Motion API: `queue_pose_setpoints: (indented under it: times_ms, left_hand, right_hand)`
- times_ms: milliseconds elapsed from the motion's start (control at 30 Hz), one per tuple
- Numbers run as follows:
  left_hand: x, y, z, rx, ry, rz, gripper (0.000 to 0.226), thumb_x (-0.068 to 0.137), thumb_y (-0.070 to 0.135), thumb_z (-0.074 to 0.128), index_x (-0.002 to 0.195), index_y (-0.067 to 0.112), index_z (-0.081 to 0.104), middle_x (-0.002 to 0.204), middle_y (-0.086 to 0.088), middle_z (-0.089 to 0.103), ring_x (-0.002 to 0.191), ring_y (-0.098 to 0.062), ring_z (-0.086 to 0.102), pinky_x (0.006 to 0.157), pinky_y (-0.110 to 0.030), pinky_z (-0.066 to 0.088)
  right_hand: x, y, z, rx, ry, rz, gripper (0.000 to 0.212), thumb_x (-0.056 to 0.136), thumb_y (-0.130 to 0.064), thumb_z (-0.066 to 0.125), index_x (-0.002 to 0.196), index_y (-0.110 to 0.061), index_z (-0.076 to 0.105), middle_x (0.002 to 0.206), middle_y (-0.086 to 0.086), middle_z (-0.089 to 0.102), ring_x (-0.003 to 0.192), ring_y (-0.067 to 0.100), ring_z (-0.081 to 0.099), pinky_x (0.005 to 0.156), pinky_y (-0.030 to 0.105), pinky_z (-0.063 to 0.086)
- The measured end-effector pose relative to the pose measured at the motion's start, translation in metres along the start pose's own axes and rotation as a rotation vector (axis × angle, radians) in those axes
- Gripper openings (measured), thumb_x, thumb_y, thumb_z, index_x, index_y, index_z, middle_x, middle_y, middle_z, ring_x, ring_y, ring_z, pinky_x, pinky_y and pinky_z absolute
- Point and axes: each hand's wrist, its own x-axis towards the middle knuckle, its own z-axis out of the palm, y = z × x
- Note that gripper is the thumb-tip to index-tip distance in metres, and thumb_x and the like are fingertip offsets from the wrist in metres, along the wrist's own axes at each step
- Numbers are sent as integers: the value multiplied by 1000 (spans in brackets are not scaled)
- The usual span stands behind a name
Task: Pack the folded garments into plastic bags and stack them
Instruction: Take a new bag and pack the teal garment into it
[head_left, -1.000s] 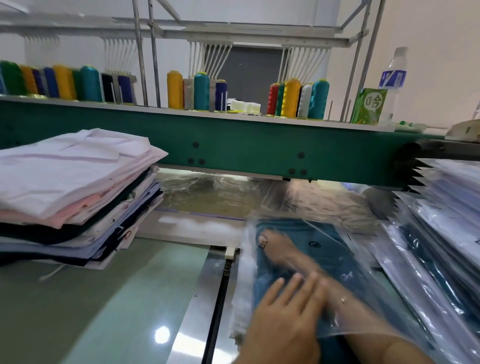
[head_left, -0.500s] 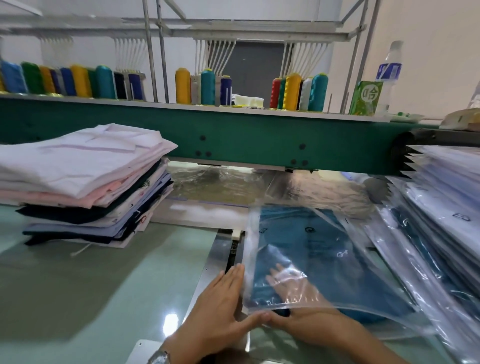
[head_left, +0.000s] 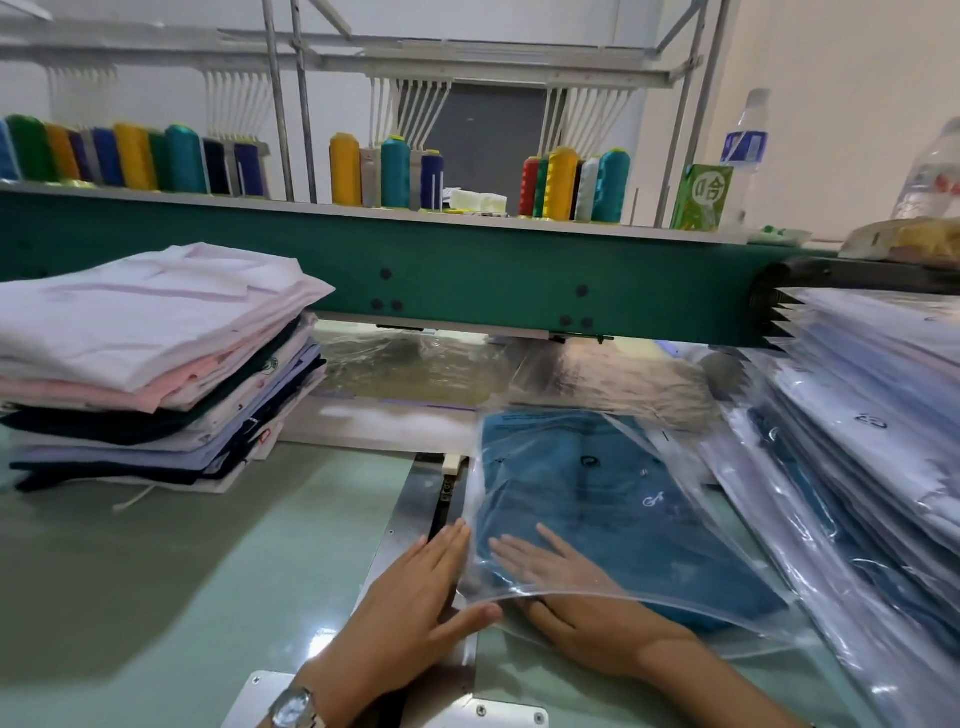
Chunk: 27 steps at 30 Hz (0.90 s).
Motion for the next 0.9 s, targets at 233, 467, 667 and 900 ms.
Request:
queue_pose_setpoints:
  times_ms: [233,467,667,900]
  left_hand:
    - [4,20,-2,-15,162,158,72,97,69,20,153,37,-11,159,25,-16,145,7,-10,121,-26,-3]
    - [7,37,2,35,346,303,46,96,34,41,137,19,54,143,6,51,129,-6,50,96,-25,50]
    - [15,26,-1,49,350,318,50,93,32,55,141,25,45,146,12,44,132,-2,44,101,-21,46]
    - [14,27,2,117,352,327,46,86,36,62,130,23,62,134,8,60,117,-5,60,88,-18,52]
  right_hand:
    - [34,28,-9,103,102,160,53,104,-35,30,154,-20,18,162,-5,6,147,3,-5,120,25,-4]
    - [125,36,-17,64,29,555,49,105,-29,22,151,-12,25,161,4,15,149,17,7,121,38,-2]
    - [159,40,-8,-155,-88,430,51,103,-12,33,152,-10,20,162,3,8,149,20,3,121,44,3]
    - [152,69,-9,155,73,437,49,104,-35,20,150,-19,25,159,-2,24,146,12,18,120,37,2]
